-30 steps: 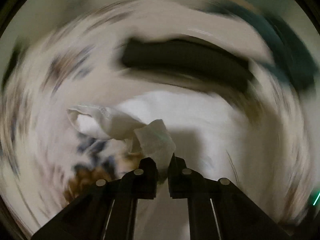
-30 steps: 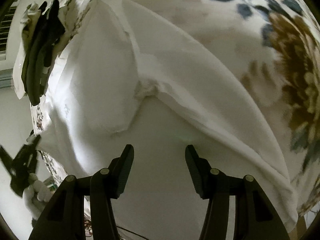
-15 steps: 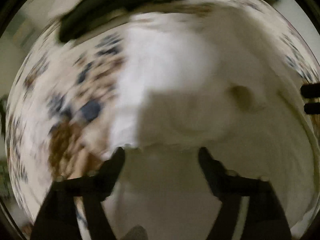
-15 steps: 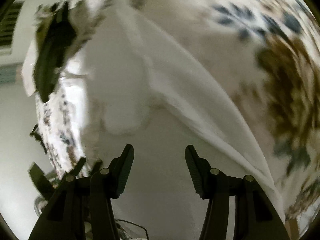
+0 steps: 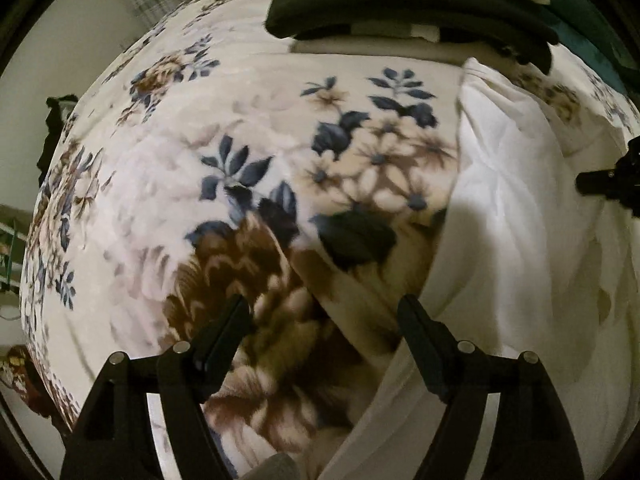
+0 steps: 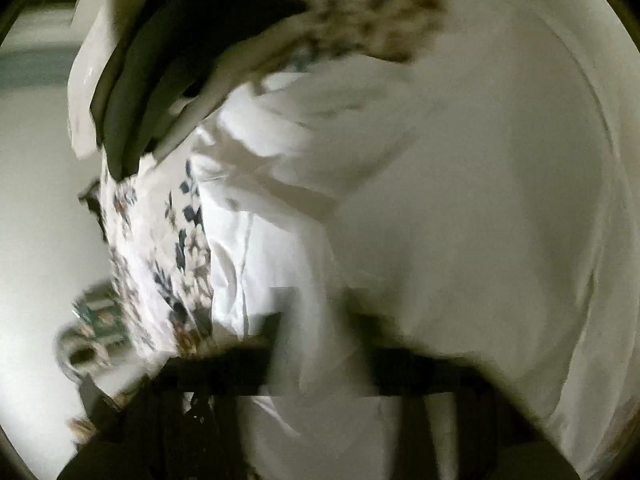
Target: Fold small clothes
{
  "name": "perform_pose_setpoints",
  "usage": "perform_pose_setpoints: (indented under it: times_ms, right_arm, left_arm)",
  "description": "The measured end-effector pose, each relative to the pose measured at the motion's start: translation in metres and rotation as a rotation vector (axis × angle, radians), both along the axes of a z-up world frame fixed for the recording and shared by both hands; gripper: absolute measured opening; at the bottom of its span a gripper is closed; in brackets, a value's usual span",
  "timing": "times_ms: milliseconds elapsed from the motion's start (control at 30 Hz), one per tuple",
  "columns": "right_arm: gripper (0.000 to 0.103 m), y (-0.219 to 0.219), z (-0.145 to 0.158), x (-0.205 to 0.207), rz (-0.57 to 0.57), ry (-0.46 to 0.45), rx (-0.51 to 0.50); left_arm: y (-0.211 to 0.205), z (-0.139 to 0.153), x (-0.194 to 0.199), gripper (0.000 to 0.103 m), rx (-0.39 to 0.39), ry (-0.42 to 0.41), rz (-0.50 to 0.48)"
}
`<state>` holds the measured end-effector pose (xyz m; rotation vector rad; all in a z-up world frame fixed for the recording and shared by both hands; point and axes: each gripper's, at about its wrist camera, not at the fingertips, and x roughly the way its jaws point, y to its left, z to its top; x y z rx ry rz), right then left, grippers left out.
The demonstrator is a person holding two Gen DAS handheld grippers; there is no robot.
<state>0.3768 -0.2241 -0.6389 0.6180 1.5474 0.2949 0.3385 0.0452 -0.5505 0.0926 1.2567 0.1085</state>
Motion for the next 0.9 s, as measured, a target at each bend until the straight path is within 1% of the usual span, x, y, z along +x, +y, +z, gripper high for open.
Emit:
perform_pose_setpoints:
  times_ms: [33,67,133,200,233,267,300,333,367,400,433,467,500,567,667,733,800,900]
  right_arm:
    - [0.001,0.003,0.011,0.003,0.015,-0.051,-0.053]
    - [0.001,0.005,0.019,0.007,0.012,-0.086,-0.082]
    - [0.001,-0.003,0.029,0.014,-0.015,-0.127,-0.154]
    - [0.003,-0.008,0.029,0.02,-0.026,-0.124,-0.219]
    - [0.006,-0.013,0.024,0.022,-0.027,-0.085,-0.226]
    - [0.009,-0.016,0.021,0.023,-0.026,-0.046,-0.211]
    - [0.013,-0.024,0.019,0.019,-0.037,-0.003,-0.17]
    - [0.024,-0.035,0.024,0.011,-0.066,0.001,-0.139]
    - [0.032,-0.043,0.028,0.004,-0.091,-0.002,-0.13]
    - [0.047,-0.058,0.035,-0.012,-0.125,0.001,-0.124]
    - [0.051,-0.073,0.041,-0.028,-0.159,0.011,-0.114]
    - [0.051,-0.082,0.046,-0.04,-0.186,0.02,-0.104]
    - [0.051,-0.099,0.05,-0.062,-0.217,0.042,-0.092]
    - [0.051,-0.126,0.056,-0.098,-0.242,0.08,-0.1]
    - [0.051,-0.159,0.06,-0.148,-0.246,0.137,-0.133]
    - [0.052,-0.184,0.057,-0.178,-0.243,0.18,-0.137]
    - [0.052,-0.207,0.052,-0.203,-0.222,0.209,-0.131]
    - [0.052,-0.248,0.044,-0.235,-0.165,0.22,-0.121]
  left_arm:
    - [0.002,-0.001,0.006,0.076,-0.004,0.0,0.013]
    - [0.002,-0.001,0.005,0.076,-0.006,-0.001,0.021]
    - [0.006,-0.003,0.006,0.076,-0.012,-0.001,0.034]
    - [0.007,-0.003,0.004,0.076,-0.015,0.005,0.04]
    - [0.008,-0.002,0.002,0.076,-0.019,0.007,0.045]
    - [0.009,0.0,0.0,0.076,-0.023,0.008,0.047]
    - [0.009,0.003,-0.003,0.076,-0.027,0.006,0.048]
    - [0.009,0.007,-0.006,0.076,-0.032,-0.002,0.047]
    - [0.009,0.01,-0.009,0.076,-0.035,-0.007,0.044]
    - [0.008,0.014,-0.013,0.076,-0.04,-0.009,0.04]
    - [0.005,0.019,-0.018,0.076,-0.043,-0.011,0.035]
    - [0.003,0.023,-0.022,0.076,-0.044,-0.015,0.03]
    - [0.0,0.028,-0.027,0.076,-0.046,-0.019,0.024]
    - [-0.011,0.038,-0.04,0.076,-0.046,-0.023,0.008]
    - [-0.037,0.05,-0.059,0.076,-0.057,-0.018,-0.015]
    - [-0.063,0.054,-0.075,0.076,-0.063,-0.005,-0.034]
    - [-0.09,0.053,-0.093,0.076,-0.076,0.021,-0.048]
    - [-0.147,0.042,-0.136,0.076,-0.118,0.118,-0.053]
